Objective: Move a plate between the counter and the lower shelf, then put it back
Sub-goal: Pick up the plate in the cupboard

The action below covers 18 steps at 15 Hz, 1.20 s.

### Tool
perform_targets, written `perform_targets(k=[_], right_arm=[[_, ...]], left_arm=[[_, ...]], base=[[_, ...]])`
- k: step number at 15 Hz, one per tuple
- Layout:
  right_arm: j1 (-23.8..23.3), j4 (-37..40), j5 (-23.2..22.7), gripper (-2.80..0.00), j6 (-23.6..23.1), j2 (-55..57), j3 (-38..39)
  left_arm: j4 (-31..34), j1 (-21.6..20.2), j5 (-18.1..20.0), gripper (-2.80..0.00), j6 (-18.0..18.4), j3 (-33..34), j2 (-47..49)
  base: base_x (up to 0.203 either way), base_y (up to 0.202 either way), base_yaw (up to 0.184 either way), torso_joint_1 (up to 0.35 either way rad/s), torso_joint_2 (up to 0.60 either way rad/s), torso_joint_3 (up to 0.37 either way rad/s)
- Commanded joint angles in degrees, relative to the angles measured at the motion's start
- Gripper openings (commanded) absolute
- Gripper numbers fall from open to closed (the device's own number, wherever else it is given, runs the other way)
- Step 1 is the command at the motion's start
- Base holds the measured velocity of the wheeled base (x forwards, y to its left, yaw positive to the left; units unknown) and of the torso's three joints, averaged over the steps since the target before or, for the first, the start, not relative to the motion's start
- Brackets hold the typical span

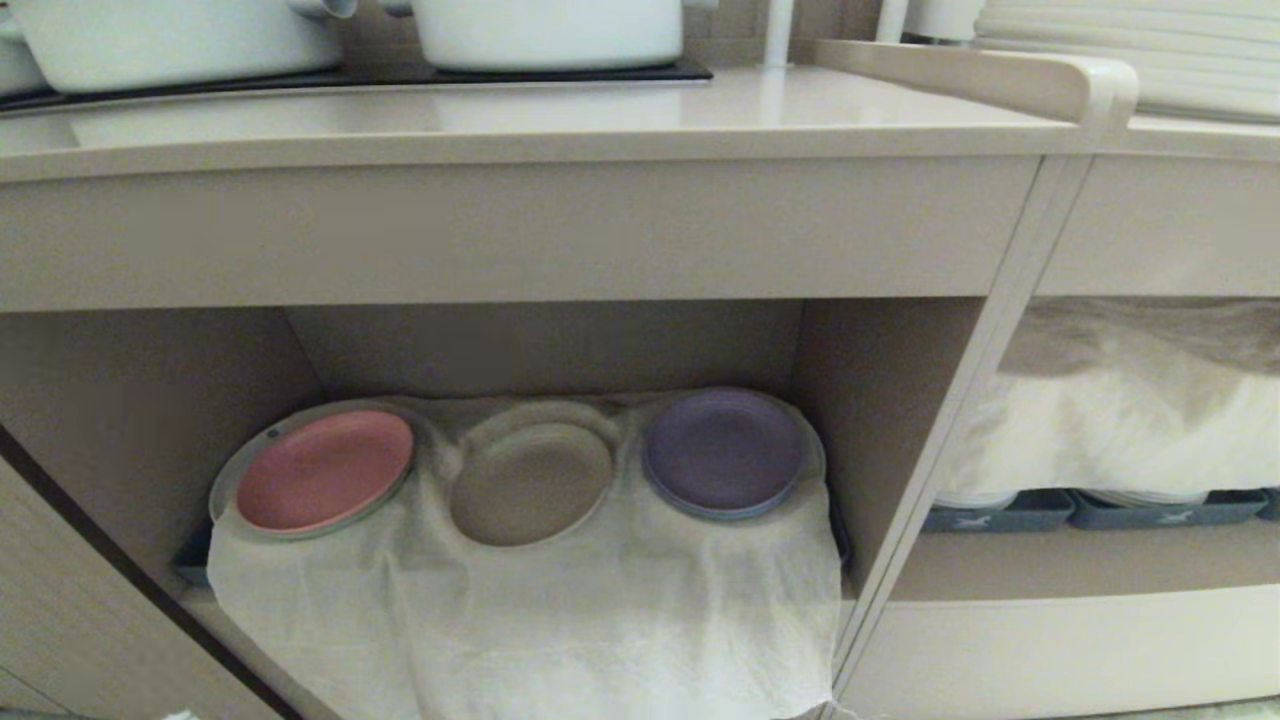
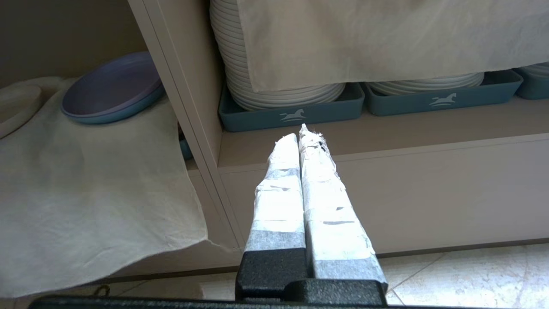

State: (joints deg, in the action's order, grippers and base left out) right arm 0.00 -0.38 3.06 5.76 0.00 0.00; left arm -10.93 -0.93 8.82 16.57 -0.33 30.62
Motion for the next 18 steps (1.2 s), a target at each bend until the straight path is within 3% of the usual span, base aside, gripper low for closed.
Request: perform_targets(k=[1, 6, 8, 10, 13, 16, 18], right_arm=[[0.0, -0.06, 0.02, -2.8, 0.04, 0.0, 0.0], [0.0, 0.01, 0.02, -2.8, 0.04, 0.0, 0.0], [0.0, -0.06, 0.02, -2.8, 0.04, 0.0, 0.0], [0.0, -0.06, 0.02, -2.8, 0.04, 0.0, 0.0], [0.0, -0.06, 0.02, -2.8, 0.04, 0.0, 0.0], [0.0, -0.06, 0.02, -2.8, 0.04, 0.0, 0.0], [0.0, -0.06, 0.02, -2.8, 0.04, 0.0, 0.0]], left_arm=[[0.68, -0.52, 0.39, -2.8, -0.08, 0.33, -3.7], [1.58, -1.39, 0.71, -2.8, -3.8, 0.33, -14.71], [1.85, -0.84, -2.14, -2.8, -7.13, 0.33, -18.14], [5.63, 0.05, -6.08, -2.8, -8.01, 0.33, -22.2], [10.04, 0.69, -7.14, -2.8, -10.14, 0.33, -30.14], [10.84, 0.79, -7.68, -2.8, -13.03, 0.33, -30.53], [10.85, 0.83, -7.6, -2.8, -13.02, 0.33, -30.53]], base=[[0.0, 0.0, 0.0, 0.0, 0.0, 0.0], [0.0, 0.0, 0.0, 0.0, 0.0, 0.0], [0.0, 0.0, 0.0, 0.0, 0.0, 0.0], [0.0, 0.0, 0.0, 0.0, 0.0, 0.0], [0.0, 0.0, 0.0, 0.0, 0.0, 0.0], [0.0, 0.0, 0.0, 0.0, 0.0, 0.0], [0.0, 0.0, 0.0, 0.0, 0.0, 0.0]])
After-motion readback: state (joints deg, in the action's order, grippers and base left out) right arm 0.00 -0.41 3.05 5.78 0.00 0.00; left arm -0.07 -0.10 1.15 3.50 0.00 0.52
